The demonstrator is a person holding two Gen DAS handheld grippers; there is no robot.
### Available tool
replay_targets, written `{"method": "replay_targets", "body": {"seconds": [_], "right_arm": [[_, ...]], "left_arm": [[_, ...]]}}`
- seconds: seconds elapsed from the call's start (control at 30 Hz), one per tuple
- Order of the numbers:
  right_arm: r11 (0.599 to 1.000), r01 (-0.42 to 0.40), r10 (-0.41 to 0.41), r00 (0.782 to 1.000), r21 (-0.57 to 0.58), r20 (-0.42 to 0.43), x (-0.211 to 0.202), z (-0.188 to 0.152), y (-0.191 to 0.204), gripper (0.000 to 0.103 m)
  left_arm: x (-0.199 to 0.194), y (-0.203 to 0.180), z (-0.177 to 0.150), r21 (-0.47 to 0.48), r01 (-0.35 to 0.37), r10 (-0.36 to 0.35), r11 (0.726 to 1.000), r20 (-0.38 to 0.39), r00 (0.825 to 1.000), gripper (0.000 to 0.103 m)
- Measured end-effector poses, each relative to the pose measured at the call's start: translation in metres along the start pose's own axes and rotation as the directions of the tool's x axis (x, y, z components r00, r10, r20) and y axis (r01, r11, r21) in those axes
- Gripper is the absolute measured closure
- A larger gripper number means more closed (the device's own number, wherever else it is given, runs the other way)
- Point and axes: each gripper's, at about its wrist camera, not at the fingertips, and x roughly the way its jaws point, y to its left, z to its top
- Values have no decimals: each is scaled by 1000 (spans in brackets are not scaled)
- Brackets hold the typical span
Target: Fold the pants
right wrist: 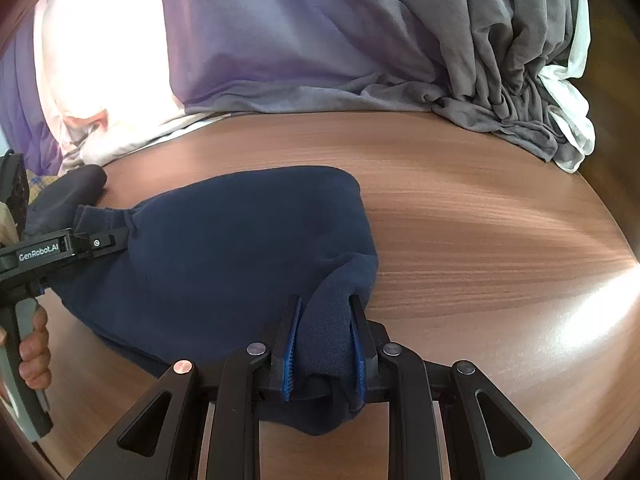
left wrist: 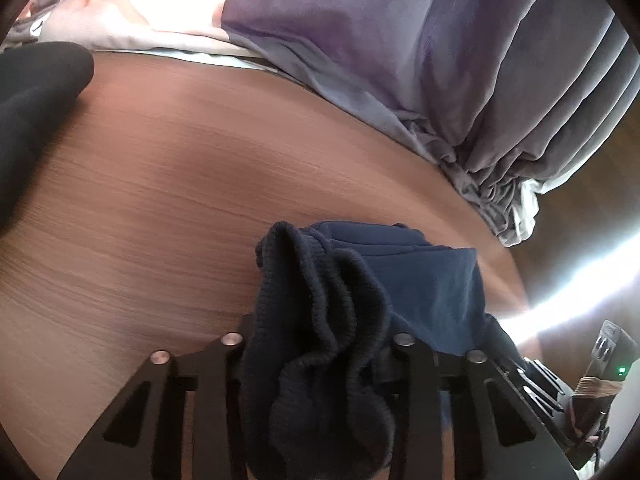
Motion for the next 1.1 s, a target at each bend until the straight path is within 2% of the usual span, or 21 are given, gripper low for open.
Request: {"method": "replay_targets", "body": {"seconds": [0.13,0.3,0.7,0.9,1.1], "right_arm": [[1000,8,-8,1000,5,11,-2,4,-1,80],[999,-19,17,999,30,42,-15,11,-4,81],[1000,-27,28,986,-6,167,-59,29,6,82],[999,-32,36,973,-20,226,-79,42,27,82],[999,-26,30,966,-19,255,-87,51,64,82]], "left_arm": [[-8,-6,1,9,-5,5,1000,10,1000,78],[-24,-27,3,75,-77,72,994,60,996,80],[-76,-48,18,145,-68,43,987,167,985,80],[-109,-38,30,180,-59,19,982,218,976,80],[-136,-12,49,218,-51,1,975,221,975,80]]}}
